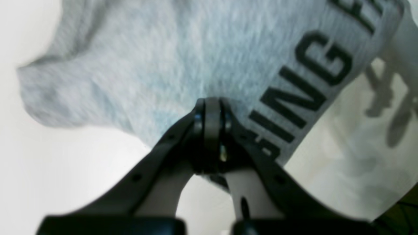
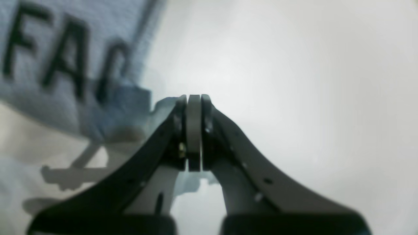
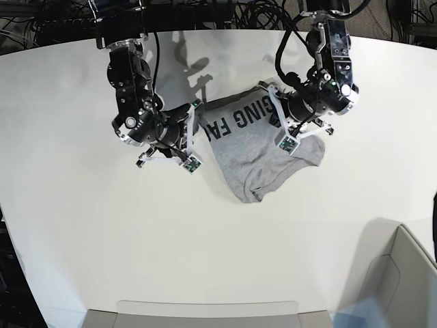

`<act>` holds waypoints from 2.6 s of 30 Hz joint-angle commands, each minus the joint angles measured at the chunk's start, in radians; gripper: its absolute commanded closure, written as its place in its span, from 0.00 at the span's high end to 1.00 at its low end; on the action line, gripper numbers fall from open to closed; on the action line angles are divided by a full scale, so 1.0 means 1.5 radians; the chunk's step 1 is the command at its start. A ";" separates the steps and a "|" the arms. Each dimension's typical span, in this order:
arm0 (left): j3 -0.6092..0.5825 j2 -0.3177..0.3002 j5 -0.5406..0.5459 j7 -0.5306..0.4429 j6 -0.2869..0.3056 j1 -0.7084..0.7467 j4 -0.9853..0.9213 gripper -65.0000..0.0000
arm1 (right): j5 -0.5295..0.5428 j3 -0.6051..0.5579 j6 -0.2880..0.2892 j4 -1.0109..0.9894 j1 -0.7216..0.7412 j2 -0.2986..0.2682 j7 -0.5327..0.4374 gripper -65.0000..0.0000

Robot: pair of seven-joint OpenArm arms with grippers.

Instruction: Fold the T-shirt properly

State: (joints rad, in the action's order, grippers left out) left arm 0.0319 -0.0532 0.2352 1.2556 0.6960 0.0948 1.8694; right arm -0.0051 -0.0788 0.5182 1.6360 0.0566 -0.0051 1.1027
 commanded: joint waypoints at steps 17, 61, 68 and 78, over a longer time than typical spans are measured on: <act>0.006 -0.016 0.010 -0.009 0.001 -0.133 -0.086 0.00 | 0.002 -0.068 0.002 0.084 -0.042 0.002 -0.011 0.00; 0.076 -0.213 0.010 -0.196 0.001 -0.081 -0.249 0.00 | 0.003 0.218 0.006 0.206 -0.141 -0.032 -0.009 0.00; 0.191 -0.162 0.007 -0.108 0.001 -0.039 0.006 0.00 | 0.003 0.218 0.006 0.281 -0.211 -0.037 -0.010 0.00; 0.297 -0.114 0.010 -0.142 0.001 0.217 0.115 0.00 | 0.002 0.223 0.006 0.290 -0.385 -0.053 -0.012 0.00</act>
State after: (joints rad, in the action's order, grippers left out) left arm 0.4774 -0.2169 0.2390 1.0595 0.6968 0.4274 2.0224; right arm -0.0101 0.2543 0.5209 2.0491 -0.5232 -0.0830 1.0992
